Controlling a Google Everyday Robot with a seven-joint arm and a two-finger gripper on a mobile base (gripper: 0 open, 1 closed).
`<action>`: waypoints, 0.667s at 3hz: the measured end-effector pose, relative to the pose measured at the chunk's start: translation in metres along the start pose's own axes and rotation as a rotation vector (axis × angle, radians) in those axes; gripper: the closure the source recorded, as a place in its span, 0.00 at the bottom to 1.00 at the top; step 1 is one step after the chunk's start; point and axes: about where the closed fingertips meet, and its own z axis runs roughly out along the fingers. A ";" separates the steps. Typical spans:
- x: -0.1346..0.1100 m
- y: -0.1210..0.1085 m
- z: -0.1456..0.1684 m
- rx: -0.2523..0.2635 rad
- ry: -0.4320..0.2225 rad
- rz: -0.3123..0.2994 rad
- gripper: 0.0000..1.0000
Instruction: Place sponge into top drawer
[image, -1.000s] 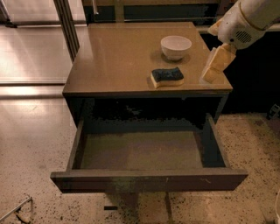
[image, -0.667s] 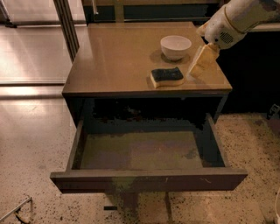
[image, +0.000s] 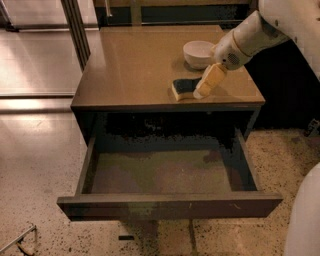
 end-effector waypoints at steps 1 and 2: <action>0.005 -0.006 0.026 -0.026 -0.003 0.028 0.00; 0.006 -0.011 0.042 -0.040 -0.003 0.047 0.00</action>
Offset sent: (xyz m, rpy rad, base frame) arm 0.0350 0.0142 -0.0427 0.0351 0.0699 -0.0264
